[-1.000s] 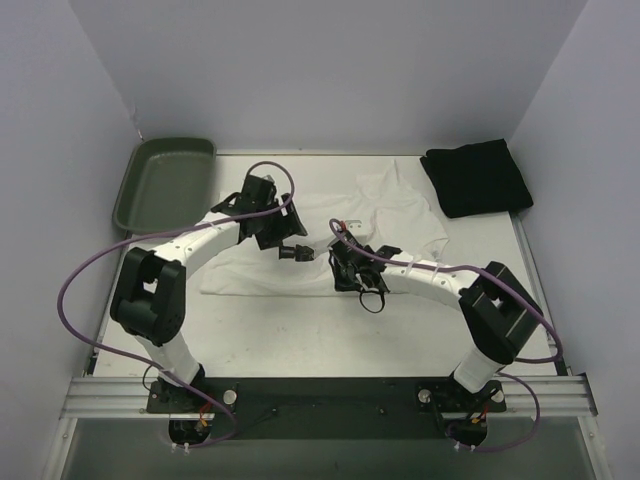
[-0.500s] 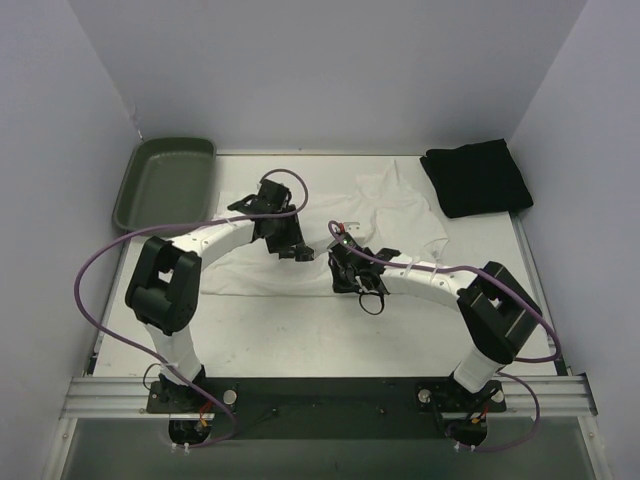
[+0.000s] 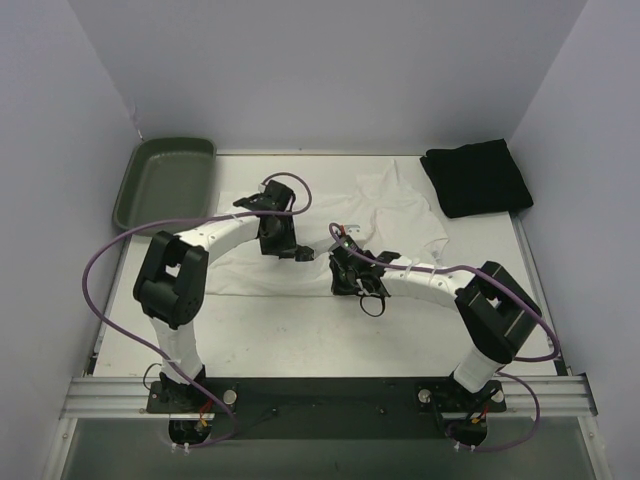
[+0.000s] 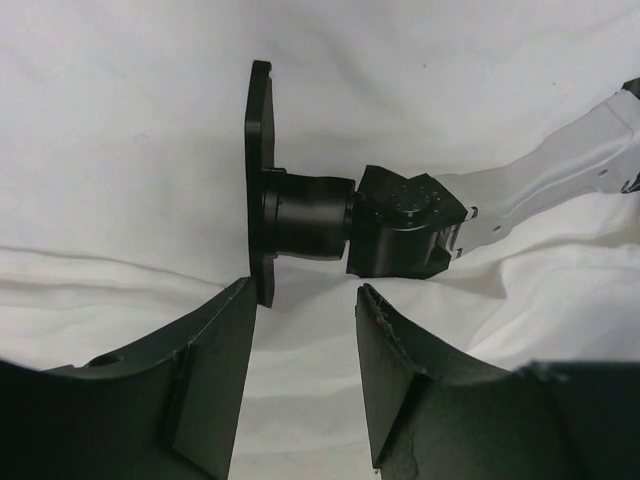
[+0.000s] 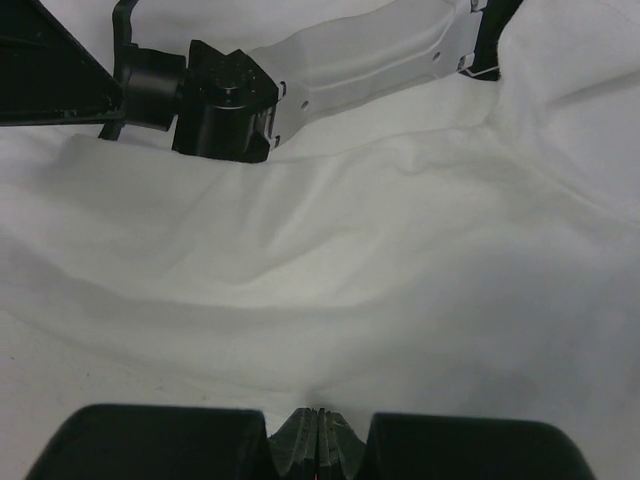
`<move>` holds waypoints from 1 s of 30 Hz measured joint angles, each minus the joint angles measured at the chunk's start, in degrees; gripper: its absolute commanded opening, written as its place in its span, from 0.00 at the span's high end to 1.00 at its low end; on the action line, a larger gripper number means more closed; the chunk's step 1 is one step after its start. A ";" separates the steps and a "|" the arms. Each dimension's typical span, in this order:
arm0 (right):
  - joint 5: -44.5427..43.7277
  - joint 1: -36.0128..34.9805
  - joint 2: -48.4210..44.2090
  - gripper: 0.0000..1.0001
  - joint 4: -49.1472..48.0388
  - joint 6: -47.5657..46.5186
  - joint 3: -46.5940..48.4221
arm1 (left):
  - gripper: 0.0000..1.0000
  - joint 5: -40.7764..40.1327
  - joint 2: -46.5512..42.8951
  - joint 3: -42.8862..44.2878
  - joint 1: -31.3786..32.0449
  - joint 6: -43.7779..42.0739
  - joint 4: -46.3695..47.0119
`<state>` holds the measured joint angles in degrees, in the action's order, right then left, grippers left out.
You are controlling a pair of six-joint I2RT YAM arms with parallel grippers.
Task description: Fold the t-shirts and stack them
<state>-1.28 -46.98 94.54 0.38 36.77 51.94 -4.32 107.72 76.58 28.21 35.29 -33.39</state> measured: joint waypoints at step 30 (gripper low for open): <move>0.74 0.00 0.85 1.00 -3.15 0.76 -2.34 | 0.75 -1.70 4.79 1.68 0.24 -2.67 -2.67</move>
<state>-0.54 -46.98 95.39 -2.76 37.54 49.60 -6.02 112.51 78.26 28.45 32.62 -36.05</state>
